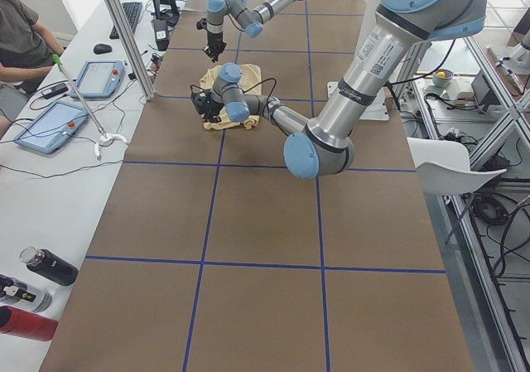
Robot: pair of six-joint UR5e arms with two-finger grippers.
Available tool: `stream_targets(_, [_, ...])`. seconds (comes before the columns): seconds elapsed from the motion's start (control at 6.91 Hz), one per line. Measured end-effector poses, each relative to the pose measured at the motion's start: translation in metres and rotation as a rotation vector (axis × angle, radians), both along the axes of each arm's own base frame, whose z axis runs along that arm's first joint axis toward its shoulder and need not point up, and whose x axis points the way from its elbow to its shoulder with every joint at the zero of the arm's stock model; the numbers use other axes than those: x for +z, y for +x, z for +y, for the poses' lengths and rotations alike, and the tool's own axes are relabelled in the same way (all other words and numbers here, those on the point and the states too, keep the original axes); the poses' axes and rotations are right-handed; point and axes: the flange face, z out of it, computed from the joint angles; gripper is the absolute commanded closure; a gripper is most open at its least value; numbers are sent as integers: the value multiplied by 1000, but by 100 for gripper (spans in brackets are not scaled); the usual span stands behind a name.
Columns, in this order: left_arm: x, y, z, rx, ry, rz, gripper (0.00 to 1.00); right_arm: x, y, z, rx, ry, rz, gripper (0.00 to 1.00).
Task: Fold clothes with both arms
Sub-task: 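Release the hem and move the right gripper to the folded shirt's side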
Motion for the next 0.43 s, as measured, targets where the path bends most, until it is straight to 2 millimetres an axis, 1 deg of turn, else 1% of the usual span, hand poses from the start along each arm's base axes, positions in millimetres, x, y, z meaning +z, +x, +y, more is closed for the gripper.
stream_targets(0.29, [-3,-11,-7,-15,10,11,62,-9,4,3,1,20,-22,26])
stream_targets(0.43, [-7,-16,-9,-19,17,17,62,-10,15,15,2,41,-48,23])
